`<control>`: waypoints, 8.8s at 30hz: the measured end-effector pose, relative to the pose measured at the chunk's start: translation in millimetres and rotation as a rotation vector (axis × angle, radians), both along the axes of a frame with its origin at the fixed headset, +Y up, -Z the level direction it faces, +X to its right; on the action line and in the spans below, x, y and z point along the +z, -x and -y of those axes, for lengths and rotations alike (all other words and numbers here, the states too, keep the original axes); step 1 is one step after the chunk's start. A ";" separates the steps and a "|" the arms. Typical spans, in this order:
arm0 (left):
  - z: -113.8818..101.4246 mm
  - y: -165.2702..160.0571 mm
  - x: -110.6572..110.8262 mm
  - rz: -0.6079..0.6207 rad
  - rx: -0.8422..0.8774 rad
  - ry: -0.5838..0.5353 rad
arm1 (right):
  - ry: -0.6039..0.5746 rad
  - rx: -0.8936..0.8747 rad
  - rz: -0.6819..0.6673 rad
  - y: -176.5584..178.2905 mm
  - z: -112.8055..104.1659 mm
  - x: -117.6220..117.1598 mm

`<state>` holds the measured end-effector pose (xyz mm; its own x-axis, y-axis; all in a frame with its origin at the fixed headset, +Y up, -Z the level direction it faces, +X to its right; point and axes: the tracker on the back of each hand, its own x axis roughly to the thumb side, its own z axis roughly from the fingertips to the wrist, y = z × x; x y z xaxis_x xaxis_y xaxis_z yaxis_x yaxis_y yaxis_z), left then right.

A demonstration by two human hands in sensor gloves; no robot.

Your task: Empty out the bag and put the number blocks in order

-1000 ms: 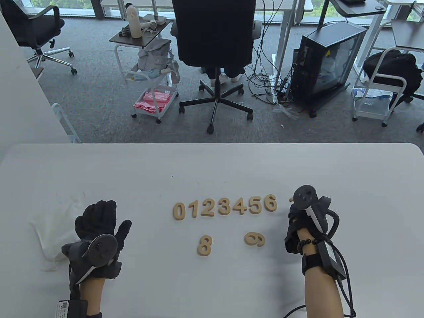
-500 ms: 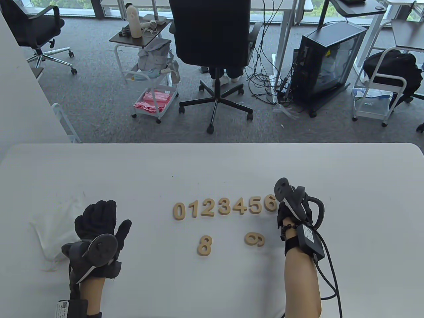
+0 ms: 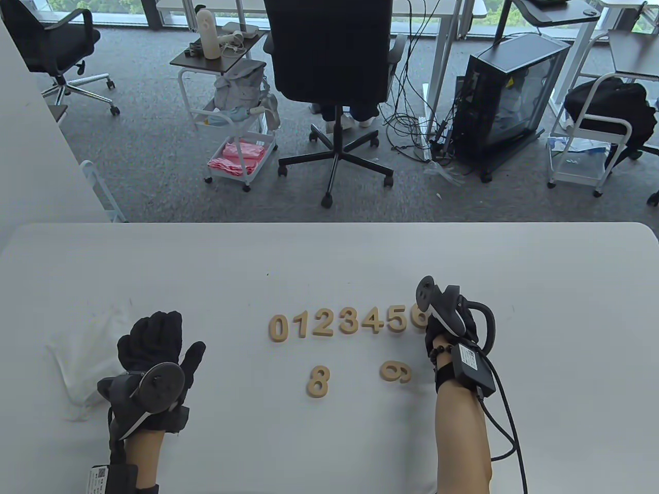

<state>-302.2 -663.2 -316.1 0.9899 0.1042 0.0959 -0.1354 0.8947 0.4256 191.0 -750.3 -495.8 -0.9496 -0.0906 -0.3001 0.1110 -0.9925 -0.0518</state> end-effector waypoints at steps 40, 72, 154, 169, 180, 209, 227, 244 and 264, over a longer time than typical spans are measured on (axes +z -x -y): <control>2.7 -5.4 -1.9 0.029 -0.007 0.013 | -0.055 -0.368 -0.302 24.3 -48.2 84.6; 6.4 -10.3 -2.6 0.035 -0.028 0.020 | 0.315 -0.132 -0.765 219.3 13.1 137.8; 4.8 -6.3 -2.1 0.006 -0.041 0.012 | -0.165 -0.149 -0.261 -28.8 -47.9 66.6; 3.7 -3.2 -2.7 -0.003 -0.029 0.014 | -0.002 -0.128 -0.077 -63.2 1.8 20.7; 4.2 -2.7 -3.3 -0.007 -0.030 0.022 | 0.093 -0.111 -0.073 -56.9 13.3 7.4; 4.9 -6.2 -4.2 0.007 -0.045 0.029 | -0.022 -0.166 -0.205 -43.4 -46.2 42.7; 4.5 -14.9 -1.4 0.054 -0.040 0.013 | -0.129 -0.258 -0.532 42.5 -88.7 146.2; 6.3 -15.8 -0.1 0.046 -0.052 0.018 | 0.235 -0.093 -0.582 80.2 3.8 133.6; 6.9 -16.5 -0.7 0.048 -0.052 0.026 | 0.228 -0.012 -0.552 80.0 22.9 125.2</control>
